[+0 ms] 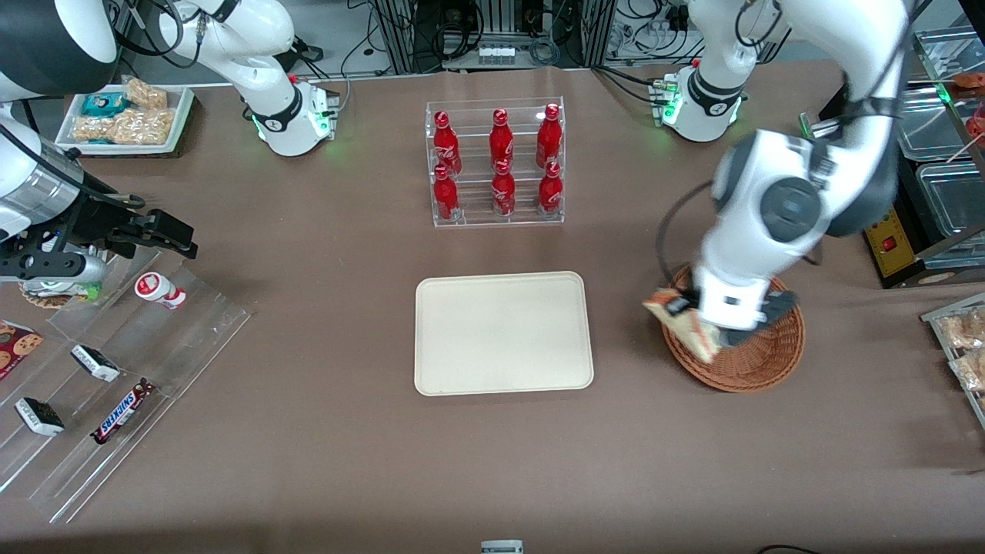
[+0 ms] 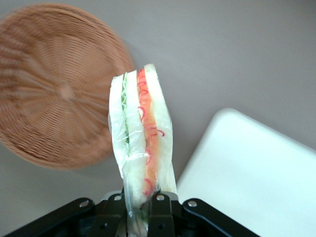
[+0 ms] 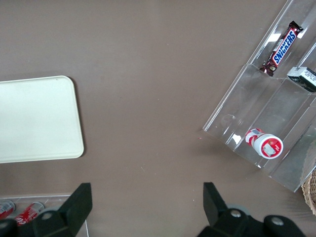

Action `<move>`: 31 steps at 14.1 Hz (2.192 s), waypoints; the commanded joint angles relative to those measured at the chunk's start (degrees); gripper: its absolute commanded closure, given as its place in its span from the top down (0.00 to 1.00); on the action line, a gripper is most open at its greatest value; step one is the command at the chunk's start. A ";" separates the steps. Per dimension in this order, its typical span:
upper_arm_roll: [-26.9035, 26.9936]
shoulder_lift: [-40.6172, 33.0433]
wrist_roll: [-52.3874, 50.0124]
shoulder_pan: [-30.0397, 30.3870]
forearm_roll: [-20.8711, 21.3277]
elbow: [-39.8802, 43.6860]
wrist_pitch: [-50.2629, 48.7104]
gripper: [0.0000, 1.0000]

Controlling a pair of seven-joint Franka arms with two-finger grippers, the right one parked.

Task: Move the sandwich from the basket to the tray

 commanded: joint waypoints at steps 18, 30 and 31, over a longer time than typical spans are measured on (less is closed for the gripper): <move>0.06 27.77 13.46 -20.52 2.70 15.56 16.23 0.13; 0.85 13.57 11.77 -13.25 3.31 16.01 3.61 1.00; 0.76 11.02 12.47 -9.65 3.40 15.74 0.18 1.00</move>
